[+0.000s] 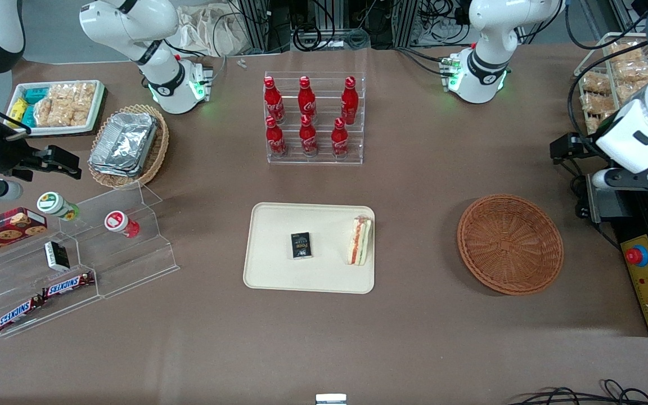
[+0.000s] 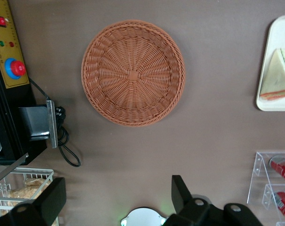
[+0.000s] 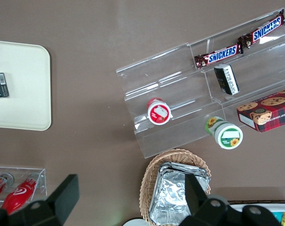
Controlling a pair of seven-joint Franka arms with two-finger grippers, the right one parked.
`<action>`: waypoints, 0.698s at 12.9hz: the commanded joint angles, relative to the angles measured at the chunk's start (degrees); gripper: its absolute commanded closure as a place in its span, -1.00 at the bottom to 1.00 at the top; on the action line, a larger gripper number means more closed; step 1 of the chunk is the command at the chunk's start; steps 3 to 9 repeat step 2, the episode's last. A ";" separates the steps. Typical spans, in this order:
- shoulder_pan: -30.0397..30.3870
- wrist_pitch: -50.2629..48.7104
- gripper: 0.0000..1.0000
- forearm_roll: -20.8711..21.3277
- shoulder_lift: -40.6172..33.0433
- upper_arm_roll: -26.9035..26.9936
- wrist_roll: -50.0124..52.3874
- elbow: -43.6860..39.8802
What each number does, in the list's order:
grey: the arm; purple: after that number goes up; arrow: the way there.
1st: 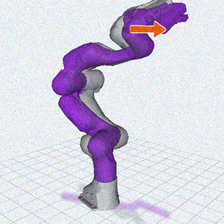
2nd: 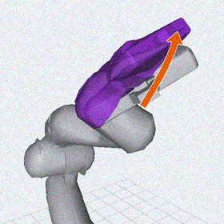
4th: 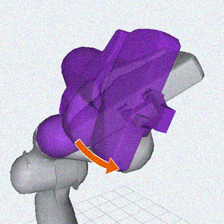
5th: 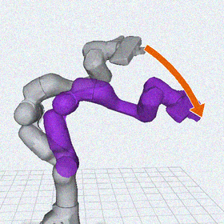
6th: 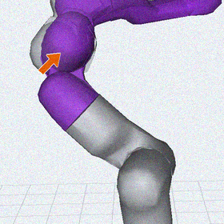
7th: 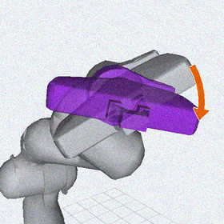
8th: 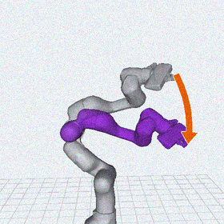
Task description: Place sandwich from basket to tray
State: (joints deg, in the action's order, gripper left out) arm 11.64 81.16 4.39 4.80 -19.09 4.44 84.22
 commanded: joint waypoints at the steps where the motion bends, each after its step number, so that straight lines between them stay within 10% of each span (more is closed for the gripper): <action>1: 0.31 0.14 -1.00 -0.69 -0.23 -0.24 3.55 -0.72; 9: 0.31 0.14 -1.00 -0.69 -0.23 -0.24 3.56 -0.72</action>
